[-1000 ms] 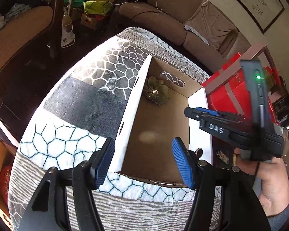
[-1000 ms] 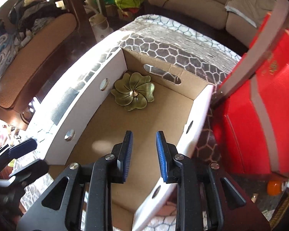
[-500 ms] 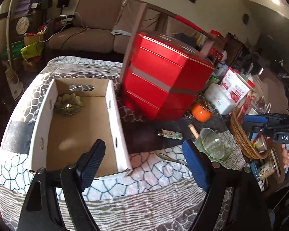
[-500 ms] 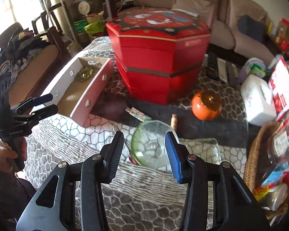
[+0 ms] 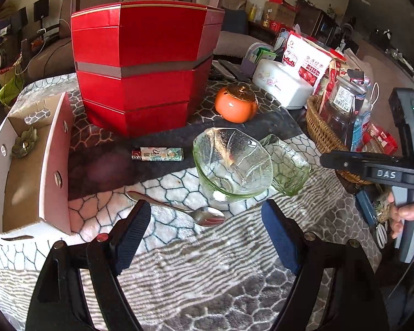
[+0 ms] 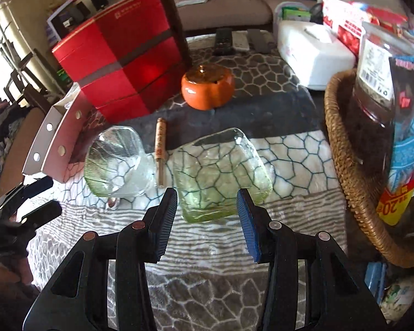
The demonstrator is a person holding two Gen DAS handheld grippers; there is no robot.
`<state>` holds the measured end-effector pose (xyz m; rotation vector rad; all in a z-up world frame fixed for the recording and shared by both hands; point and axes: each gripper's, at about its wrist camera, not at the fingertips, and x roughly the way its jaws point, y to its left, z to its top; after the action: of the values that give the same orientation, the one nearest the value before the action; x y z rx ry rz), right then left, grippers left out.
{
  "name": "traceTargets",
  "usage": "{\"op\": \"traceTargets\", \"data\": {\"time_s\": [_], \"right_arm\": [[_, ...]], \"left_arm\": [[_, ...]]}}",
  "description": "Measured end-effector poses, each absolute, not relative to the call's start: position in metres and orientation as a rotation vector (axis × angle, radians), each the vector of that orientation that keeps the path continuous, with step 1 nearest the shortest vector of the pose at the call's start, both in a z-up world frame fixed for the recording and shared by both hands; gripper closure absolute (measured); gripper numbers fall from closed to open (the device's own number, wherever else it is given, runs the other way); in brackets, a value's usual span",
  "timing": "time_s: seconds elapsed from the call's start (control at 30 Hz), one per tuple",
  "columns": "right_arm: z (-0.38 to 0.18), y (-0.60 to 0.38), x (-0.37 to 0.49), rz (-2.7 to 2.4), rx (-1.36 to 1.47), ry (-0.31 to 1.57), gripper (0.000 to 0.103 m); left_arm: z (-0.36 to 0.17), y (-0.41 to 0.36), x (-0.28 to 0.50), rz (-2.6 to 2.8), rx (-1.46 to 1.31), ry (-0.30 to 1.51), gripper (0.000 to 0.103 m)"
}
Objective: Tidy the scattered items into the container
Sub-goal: 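Move the right tool back over the glass dishes toward the orange pot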
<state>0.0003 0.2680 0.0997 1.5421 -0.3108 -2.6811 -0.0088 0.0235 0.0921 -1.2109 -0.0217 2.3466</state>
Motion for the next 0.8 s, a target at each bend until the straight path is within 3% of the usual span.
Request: {"op": "traceTargets", "data": {"time_s": [0.43, 0.63, 0.73, 0.8], "right_arm": [[0.054, 0.327, -0.017, -2.759, 1.503, -0.402, 0.061], [0.041, 0.326, -0.034, -2.709, 1.554, -0.278, 0.068], [0.039, 0.325, -0.036, -2.694, 1.549, -0.269, 0.08], [0.043, 0.325, -0.033, -2.701, 1.542, -0.24, 0.082]], "left_arm": [[0.047, 0.13, -0.007, 2.45, -1.357, -0.106, 0.02], [0.036, 0.157, -0.012, 2.508, -1.39, -0.073, 0.02], [0.031, 0.166, -0.014, 2.519, -1.391, -0.078, 0.02], [0.03, 0.168, -0.015, 2.532, -1.388, -0.087, 0.02]]}}
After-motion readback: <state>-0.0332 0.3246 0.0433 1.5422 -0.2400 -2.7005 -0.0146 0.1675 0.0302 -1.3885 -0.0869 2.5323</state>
